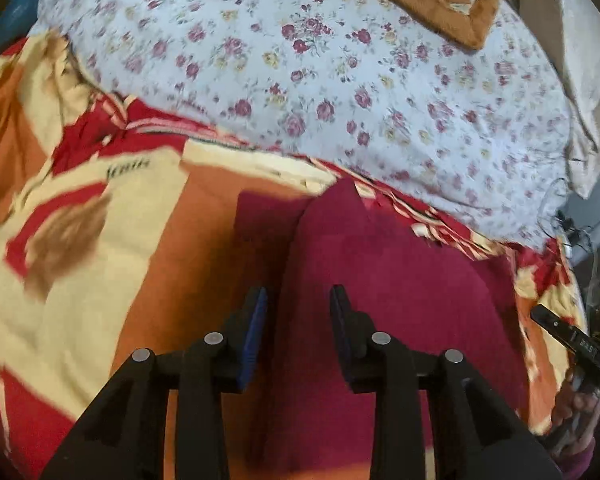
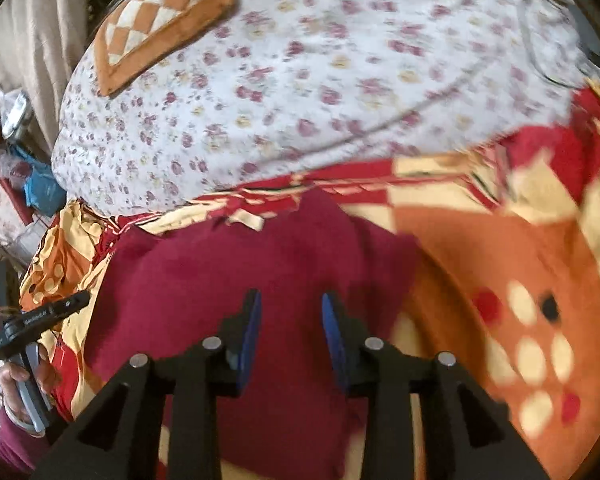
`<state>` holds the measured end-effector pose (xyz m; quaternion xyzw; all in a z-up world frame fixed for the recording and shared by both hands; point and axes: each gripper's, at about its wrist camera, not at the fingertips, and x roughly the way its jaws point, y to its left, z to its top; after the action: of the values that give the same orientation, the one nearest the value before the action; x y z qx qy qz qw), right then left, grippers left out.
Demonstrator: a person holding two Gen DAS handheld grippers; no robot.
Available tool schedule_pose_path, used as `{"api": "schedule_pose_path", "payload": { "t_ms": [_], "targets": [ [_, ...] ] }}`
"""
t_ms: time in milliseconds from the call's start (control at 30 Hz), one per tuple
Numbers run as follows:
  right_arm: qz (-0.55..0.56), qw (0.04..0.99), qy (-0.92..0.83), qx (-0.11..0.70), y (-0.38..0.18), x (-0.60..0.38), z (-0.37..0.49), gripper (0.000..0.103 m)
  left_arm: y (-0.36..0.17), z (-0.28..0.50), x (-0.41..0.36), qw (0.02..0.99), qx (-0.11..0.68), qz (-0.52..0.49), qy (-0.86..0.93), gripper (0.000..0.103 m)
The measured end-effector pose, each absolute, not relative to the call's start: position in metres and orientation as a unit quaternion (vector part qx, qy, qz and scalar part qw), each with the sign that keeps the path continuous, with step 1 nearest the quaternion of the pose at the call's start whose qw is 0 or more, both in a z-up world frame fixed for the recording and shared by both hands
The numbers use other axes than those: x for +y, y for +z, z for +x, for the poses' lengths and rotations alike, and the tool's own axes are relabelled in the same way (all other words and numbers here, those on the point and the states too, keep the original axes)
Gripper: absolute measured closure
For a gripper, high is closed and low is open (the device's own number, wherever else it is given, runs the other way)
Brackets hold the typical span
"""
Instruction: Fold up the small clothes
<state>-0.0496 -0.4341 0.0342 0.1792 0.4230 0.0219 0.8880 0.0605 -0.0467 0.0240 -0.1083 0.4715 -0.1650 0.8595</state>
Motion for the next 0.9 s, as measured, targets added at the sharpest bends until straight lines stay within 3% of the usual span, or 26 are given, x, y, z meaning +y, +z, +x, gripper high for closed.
{"api": "schedule_pose_path", "payload": {
  "t_ms": [233,400,667,767,900],
  "targets": [
    [0.119,0.877,-0.025,0.464,-0.004,-0.422,0.034,0.070,-0.015,0.121,-0.070,0.848,0.511,-0.080,-0.114,0.081],
    [0.117,0.871,-0.060,0.473,-0.044,-0.443,0.056,0.073,-0.023,0.123,-0.071,0.860,0.491,-0.078,-0.118,0.077],
    [0.102,0.883,-0.062,0.455,-0.015,-0.430,0.040,0.072,-0.021,0.118,-0.072,0.865,0.484,-0.071,-0.111,0.076],
    [0.106,0.893,-0.039,0.436,0.007,-0.418,0.019,0.060,-0.019,0.116,-0.073,0.867,0.483,-0.064,-0.107,0.076],
    [0.111,0.892,0.001,0.438,0.016,-0.397,0.004,0.059,-0.018,0.112,-0.073,0.868,0.483,-0.063,-0.099,0.076]
  ]
}}
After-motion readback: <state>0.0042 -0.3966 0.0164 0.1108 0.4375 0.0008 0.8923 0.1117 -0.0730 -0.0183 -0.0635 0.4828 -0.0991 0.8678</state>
